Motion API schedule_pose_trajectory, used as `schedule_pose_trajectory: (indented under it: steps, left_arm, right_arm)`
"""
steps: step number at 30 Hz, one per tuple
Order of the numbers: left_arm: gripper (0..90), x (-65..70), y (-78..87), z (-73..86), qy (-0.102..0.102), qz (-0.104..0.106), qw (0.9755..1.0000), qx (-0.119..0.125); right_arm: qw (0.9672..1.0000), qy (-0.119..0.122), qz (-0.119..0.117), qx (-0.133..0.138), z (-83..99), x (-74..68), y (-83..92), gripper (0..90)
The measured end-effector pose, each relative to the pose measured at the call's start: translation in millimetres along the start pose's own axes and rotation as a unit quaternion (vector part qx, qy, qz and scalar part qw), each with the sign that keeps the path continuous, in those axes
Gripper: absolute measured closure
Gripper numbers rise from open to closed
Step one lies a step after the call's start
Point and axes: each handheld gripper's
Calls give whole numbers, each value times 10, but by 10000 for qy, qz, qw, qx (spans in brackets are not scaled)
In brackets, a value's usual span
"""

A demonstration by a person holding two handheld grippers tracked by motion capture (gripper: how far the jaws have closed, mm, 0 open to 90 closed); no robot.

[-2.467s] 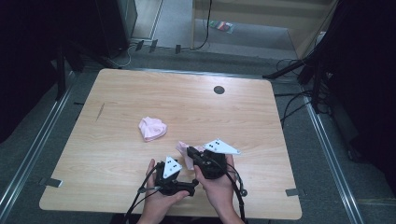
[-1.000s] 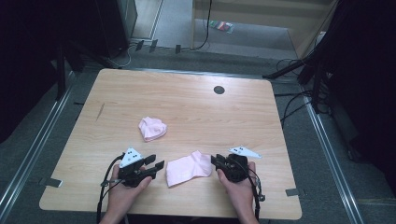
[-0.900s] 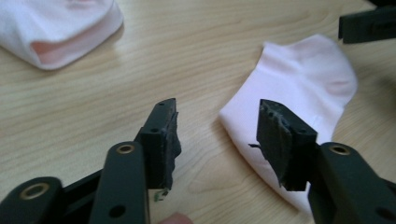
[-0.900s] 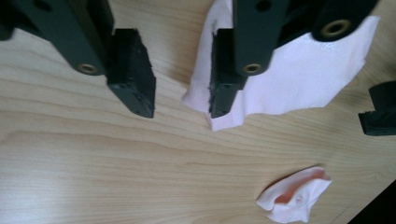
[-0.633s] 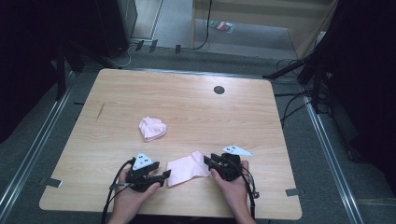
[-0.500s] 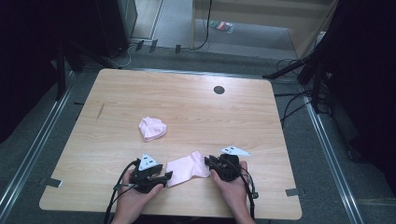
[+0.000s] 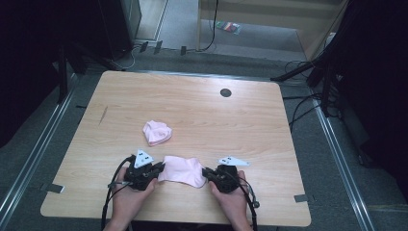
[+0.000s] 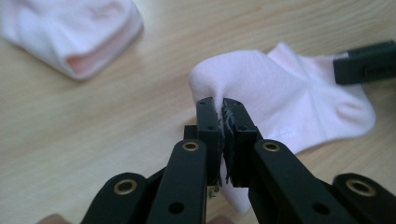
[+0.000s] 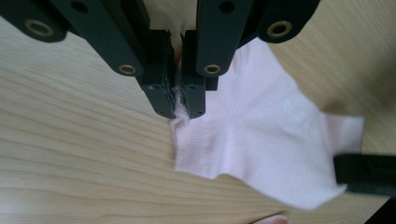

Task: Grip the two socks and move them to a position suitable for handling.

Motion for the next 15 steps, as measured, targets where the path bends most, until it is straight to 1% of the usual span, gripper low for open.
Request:
schedule_pose_trajectory:
  steps: [1,2,3,4,5,6,7,9,10,11,12,13,14,15]
  left_arm:
    - [870,36,3,-29,-48,30,10000,54]
    - [866,36,3,-29,-48,30,10000,54]
    - [866,95,-8,-59,-68,244,9996,82]
    - [854,156,-35,-71,-24,514,9986,152]
    - [790,260,-105,-82,20,1158,9931,163]
    - [717,322,-156,-80,49,1436,9895,138]
    - [639,379,-204,-75,-31,1588,9872,112]
    - [545,461,-241,-49,-304,1598,9865,171]
    - [507,468,-231,-40,-405,1598,9861,222]
    - [487,447,-208,-37,-436,1650,9849,290]
    - [476,397,-169,-38,-388,1703,9839,386]
    - [474,319,-121,-37,-304,1694,9838,502]
    - [478,220,-79,-37,-154,1680,9838,600]
    - [490,108,-46,-32,46,1654,9840,662]
  right_arm:
    - [10000,45,-1,-16,6,-36,-22,857]
    - [10000,45,-1,-16,6,-36,-22,857]
    - [10000,79,-13,-31,12,-68,-42,857]
    - [9999,138,-20,-30,20,-93,-61,857]
    - [9999,142,-12,-14,29,-115,-72,857]
    - [9999,142,3,4,34,-118,-72,856]
    - [9999,165,-3,33,39,-110,-71,857]
    - [9999,125,27,60,44,-99,-59,856]
    - [9999,105,22,60,45,-96,-55,856]
    - [9999,122,40,63,44,-92,-51,856]
    - [9999,91,66,68,43,-91,-46,856]
    - [9999,71,67,67,42,-85,-41,855]
    - [9999,68,70,73,41,-79,-39,856]
    - [9999,54,74,69,39,-77,-38,855]
Point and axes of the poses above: each handheld gripper's, and its own axes: y roughly backward along the jaws, z roughly out of its underside, x roughly to its right, and after that the axes turned 7 degrees about -z, right-handed
